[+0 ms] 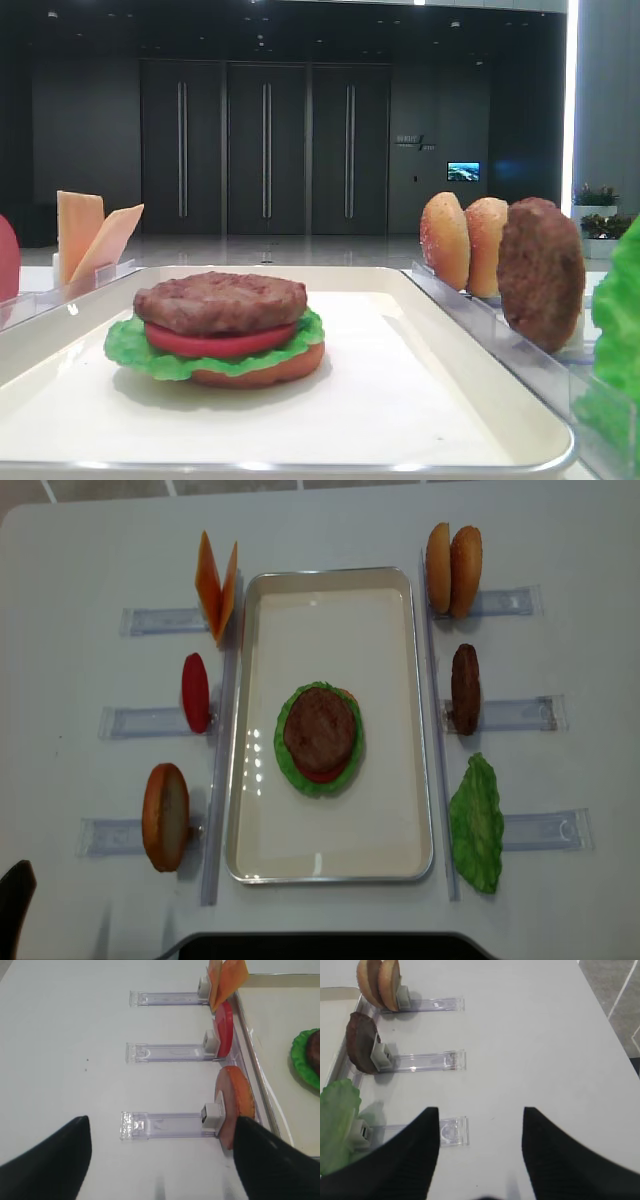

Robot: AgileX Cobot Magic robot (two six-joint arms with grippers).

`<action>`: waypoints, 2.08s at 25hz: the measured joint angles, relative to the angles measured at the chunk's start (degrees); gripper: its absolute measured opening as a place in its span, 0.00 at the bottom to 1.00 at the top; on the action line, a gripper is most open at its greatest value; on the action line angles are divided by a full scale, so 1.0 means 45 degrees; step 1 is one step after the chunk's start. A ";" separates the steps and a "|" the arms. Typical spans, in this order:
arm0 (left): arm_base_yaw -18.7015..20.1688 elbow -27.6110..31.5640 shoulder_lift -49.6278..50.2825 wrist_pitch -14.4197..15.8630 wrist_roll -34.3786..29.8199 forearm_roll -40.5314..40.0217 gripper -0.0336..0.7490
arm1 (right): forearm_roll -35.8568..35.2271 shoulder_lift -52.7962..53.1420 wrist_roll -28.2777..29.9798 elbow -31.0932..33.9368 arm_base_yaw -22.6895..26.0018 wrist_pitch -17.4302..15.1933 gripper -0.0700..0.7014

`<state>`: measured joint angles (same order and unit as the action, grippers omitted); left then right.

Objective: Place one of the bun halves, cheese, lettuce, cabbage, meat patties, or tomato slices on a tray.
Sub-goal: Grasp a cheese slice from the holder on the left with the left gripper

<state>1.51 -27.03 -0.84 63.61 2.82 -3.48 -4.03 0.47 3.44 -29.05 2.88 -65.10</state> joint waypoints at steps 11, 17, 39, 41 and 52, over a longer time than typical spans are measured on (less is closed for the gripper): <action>0.0000 0.0000 0.0000 0.0000 0.0000 0.0000 0.92 | 0.0000 0.0000 0.0000 0.0000 0.0000 0.0000 0.56; 0.0000 0.0000 0.0000 0.0000 0.0000 0.0000 0.89 | 0.0000 0.0000 0.0000 0.0000 0.0000 0.0000 0.56; 0.0000 -0.3781 1.2096 -0.2633 0.0817 -0.0188 0.61 | 0.0000 0.0000 0.0000 0.0000 0.0000 0.0000 0.56; 0.0000 -0.5746 1.4882 -0.2669 0.0776 -0.0159 0.61 | 0.0000 0.0000 0.0000 0.0000 0.0000 0.0000 0.56; 0.0639 -1.8095 2.6001 0.1200 -0.0032 0.0627 0.61 | 0.0000 0.0000 0.0000 0.0000 0.0000 0.0000 0.56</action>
<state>4.38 -108.46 116.17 69.01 2.67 -0.66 -4.03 0.47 3.44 -29.05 2.88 -65.10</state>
